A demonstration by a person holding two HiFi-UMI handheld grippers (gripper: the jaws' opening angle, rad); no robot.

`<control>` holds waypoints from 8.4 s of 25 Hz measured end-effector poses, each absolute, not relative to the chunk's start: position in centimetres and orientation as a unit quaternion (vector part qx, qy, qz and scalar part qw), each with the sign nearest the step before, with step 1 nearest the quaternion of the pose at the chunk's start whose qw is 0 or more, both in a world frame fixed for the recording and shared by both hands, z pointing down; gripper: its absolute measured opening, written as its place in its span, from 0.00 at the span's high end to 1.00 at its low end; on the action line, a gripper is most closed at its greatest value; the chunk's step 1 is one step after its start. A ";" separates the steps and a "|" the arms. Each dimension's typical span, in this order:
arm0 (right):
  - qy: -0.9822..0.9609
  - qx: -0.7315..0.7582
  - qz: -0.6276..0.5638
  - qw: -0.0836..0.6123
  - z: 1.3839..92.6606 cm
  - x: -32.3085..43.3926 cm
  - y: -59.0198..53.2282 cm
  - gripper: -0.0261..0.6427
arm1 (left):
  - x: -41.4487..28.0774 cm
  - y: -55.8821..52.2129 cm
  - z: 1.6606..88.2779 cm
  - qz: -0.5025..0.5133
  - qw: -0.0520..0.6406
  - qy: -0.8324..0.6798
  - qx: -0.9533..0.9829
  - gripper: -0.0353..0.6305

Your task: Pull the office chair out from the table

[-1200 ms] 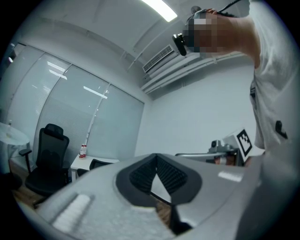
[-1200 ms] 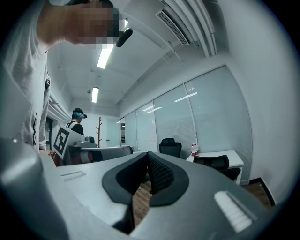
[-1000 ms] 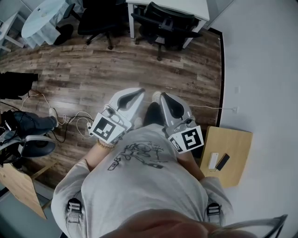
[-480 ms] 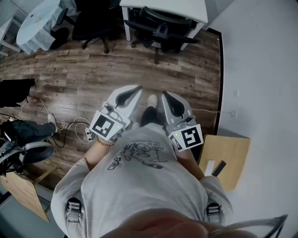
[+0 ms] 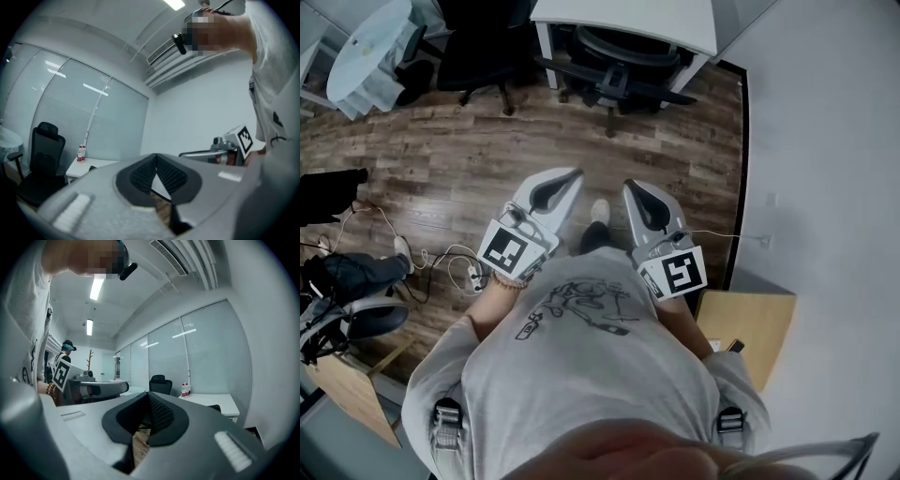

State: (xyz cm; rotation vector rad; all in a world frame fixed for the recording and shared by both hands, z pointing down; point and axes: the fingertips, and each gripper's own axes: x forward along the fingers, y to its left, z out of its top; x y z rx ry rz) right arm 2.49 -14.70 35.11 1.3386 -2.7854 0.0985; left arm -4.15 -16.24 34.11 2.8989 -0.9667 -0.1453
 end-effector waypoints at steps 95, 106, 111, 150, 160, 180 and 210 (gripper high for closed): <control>-0.822 0.249 -0.088 0.504 65.1 14.9 -45.7 0.80 | 3.2 -48.2 66.3 0.555 -0.253 -0.074 0.789 0.80; -0.821 0.248 -0.075 0.508 65.2 12.9 -43.2 0.80 | 1.3 -46.0 66.4 0.562 -0.250 -0.085 0.784 0.80; -0.821 0.253 -0.071 0.507 65.1 11.5 -41.1 0.80 | -0.1 -44.1 66.3 0.567 -0.253 -0.088 0.779 0.80; -0.830 0.257 -0.039 0.494 65.2 8.1 -27.7 0.79 | -3.6 -30.5 66.4 0.560 -0.251 -0.098 0.784 0.80; -0.829 0.257 -0.046 0.495 65.3 6.2 -22.1 0.79 | -5.4 -24.9 66.4 0.553 -0.251 -0.096 0.789 0.80; -0.826 0.265 -0.047 0.496 65.0 4.3 -9.4 0.79 | -7.4 -11.9 66.0 0.545 -0.250 -0.090 0.795 0.80; -0.825 0.260 -0.042 0.501 65.5 3.1 5.9 0.78 | -8.6 3.9 66.4 0.536 -0.249 -0.079 0.803 0.80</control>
